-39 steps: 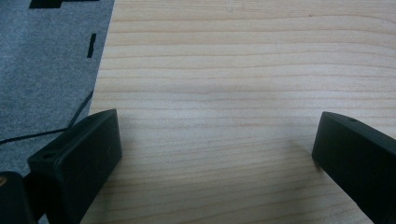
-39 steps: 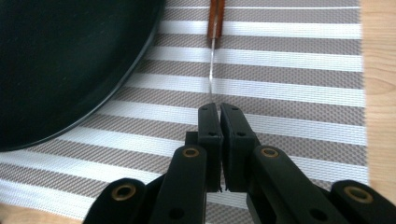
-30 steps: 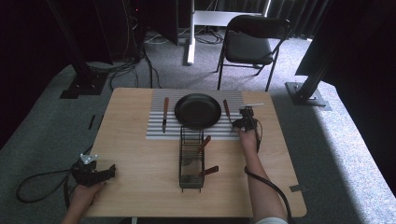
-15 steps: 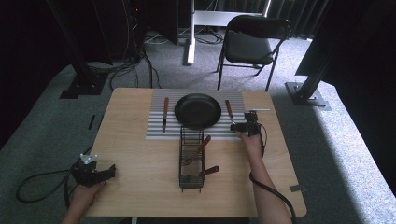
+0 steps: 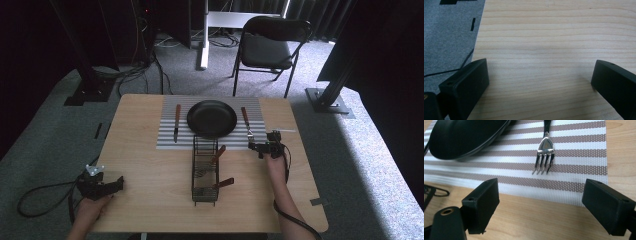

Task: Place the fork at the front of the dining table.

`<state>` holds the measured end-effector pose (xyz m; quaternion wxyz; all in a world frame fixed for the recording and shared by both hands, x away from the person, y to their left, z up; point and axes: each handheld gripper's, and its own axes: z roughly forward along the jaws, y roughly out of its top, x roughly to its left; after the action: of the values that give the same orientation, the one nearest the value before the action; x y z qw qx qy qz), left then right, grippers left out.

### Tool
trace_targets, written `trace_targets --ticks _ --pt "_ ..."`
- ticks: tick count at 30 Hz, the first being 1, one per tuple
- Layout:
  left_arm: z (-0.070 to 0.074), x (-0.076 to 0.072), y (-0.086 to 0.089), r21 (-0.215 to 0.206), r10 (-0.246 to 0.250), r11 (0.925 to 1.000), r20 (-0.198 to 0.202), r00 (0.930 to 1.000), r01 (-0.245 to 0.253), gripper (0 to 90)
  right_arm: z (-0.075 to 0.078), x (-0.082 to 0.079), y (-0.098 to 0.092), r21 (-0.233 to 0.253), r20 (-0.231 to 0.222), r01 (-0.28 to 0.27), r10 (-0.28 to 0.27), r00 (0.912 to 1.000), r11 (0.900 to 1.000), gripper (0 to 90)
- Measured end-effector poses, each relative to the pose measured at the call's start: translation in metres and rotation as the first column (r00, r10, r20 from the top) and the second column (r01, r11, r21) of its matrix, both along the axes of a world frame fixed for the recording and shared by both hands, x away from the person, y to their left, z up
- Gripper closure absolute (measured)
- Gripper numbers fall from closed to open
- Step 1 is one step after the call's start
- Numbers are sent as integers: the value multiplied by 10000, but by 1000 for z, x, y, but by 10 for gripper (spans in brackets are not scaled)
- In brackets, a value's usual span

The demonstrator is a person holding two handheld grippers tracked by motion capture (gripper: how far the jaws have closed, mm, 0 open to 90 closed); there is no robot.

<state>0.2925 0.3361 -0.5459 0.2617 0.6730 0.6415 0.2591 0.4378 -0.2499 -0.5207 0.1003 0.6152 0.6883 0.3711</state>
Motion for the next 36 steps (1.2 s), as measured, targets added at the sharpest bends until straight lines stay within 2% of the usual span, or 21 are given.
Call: trace_targets --ticks 5,8,13,20,25,36 --pt "0 0 0 1 -1 10000 0 10000 1 12 -3 -13 2 -464 538 -115 140 9985 9989 130" --pt "0 0 0 0 1 10000 1 10000 -1 12 -5 -21 2 -568 835 -211 258 9962 9982 126" --pt "0 0 0 3 -3 10000 -2 10000 3 12 -7 -35 1 -1014 1188 -176 297 9925 9947 126" --pt "0 0 0 1 -1 10000 -2 10000 1 12 -12 -52 -8 -1381 1388 -100 293 9899 9904 125" --pt "0 0 0 1 -1 10000 -2 10000 1 12 -14 -66 -14 -1871 1460 -75 354 9887 9823 124" --pt "0 0 0 2 -3 10000 -4 10000 3 13 -17 -92 -31 -1924 1727 163 176 9848 9812 125"
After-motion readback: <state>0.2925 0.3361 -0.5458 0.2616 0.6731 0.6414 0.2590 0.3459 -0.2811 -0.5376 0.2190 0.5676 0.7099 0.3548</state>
